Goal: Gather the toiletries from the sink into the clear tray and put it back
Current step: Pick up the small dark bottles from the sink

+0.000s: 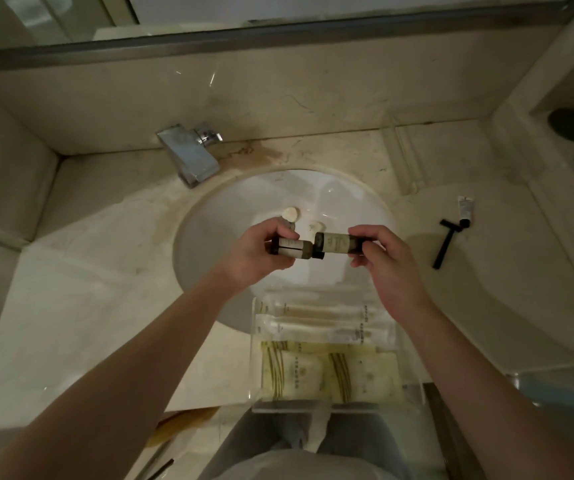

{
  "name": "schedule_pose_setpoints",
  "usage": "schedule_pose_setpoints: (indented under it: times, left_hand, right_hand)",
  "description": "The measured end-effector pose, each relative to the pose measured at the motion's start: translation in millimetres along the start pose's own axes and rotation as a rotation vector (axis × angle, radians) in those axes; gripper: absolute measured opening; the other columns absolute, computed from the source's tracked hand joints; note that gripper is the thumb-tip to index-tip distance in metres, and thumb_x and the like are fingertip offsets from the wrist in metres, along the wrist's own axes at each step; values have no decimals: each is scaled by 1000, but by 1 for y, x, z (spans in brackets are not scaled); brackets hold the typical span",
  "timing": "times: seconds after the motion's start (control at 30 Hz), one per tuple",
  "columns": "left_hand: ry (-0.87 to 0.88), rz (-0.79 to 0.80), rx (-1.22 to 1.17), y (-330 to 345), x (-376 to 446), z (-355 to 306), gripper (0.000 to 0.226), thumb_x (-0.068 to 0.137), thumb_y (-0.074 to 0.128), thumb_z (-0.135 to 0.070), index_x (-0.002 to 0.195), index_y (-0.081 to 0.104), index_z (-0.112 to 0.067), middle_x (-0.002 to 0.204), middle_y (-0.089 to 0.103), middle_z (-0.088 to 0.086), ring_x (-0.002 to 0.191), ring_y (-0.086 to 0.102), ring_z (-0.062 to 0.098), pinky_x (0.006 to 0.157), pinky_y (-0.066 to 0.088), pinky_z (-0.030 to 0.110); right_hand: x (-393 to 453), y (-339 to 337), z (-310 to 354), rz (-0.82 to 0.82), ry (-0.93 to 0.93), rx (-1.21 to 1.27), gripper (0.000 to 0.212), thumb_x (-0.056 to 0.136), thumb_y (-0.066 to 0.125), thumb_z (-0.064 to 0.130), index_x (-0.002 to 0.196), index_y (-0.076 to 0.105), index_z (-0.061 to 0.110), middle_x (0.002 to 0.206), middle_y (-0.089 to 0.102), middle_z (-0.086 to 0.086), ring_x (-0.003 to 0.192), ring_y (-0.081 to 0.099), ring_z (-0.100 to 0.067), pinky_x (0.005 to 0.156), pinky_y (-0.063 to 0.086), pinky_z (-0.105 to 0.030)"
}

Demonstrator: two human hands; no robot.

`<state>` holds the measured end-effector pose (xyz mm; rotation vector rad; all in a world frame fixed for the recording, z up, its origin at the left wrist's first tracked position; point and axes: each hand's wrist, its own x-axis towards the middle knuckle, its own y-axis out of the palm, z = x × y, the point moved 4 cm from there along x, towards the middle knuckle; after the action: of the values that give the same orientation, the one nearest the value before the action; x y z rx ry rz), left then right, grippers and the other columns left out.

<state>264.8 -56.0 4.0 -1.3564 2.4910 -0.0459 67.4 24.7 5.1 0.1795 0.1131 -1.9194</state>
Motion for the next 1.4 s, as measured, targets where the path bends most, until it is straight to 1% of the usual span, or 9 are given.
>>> schedule_pose_setpoints:
  times: [0.17,0.3,0.43,0.6,0.77,1.0,1.13,1.2,1.4]
  left_hand:
    - [-45,-23,-138,-1,-22,9,40,76,62,19,90,64,-18,86,59,10,69,60,15,62,52,21]
    - [-134,-16,-272,0,-38,15,35,78,62,17,93,66,-15,84,61,11,62,66,18,59,54,23]
    - [-145,-10,-373,-2,-54,19,29,81,62,14,95,63,-11,77,61,12,67,66,21,65,56,25]
    - [-192,-46,-314,3,-76,26,35,76,66,17,93,61,-13,76,65,12,74,66,25,74,57,30]
    - [-249,-114,-30,18,-94,38,31,73,75,7,86,58,-15,84,67,9,79,66,23,78,55,34]
    - [-192,-92,497,42,-115,49,24,71,79,-7,85,61,-13,91,67,1,86,63,20,71,49,25]
    - [-130,-114,673,48,-116,51,21,72,78,-11,88,66,-12,91,62,0,87,59,21,73,47,29]
    - [-96,-111,780,49,-116,52,21,73,78,-15,91,67,-13,90,56,-3,91,55,21,76,47,31]
    - [-72,-124,875,51,-115,51,21,77,75,-21,95,66,-15,93,51,-5,98,47,19,76,41,29]
  right_hand:
    - [-21,11,-3,-32,-8,-19,32,91,42,-8,99,66,11,92,66,-4,68,58,-16,68,53,-27]
    - [-34,9,-4,-32,-21,-7,32,92,42,-7,98,67,12,90,66,-6,68,58,-17,69,52,-30]
    - [-43,3,-7,-12,-22,-14,33,92,42,-8,96,67,14,91,65,-6,68,58,-17,68,52,-27]
    - [-59,-12,-15,24,10,-101,31,93,43,-7,98,66,13,93,65,-7,70,59,-18,70,54,-28]
    - [-79,-28,-30,130,16,-331,29,92,45,-4,98,65,16,96,66,-13,67,63,-15,73,56,-30]
    - [-95,-39,-56,231,34,-543,24,90,52,0,97,65,19,102,64,-8,69,67,-16,64,52,-13]
    - [-101,-31,-64,282,0,-635,16,85,64,7,91,62,22,99,61,-1,80,64,-15,72,55,-26]
    - [-103,-27,-65,309,-57,-757,14,81,69,14,91,62,19,96,59,4,85,60,-13,75,52,-27]
    - [-102,-12,-64,322,-342,-1144,29,78,72,27,106,67,21,98,56,0,95,49,-19,82,44,-35]
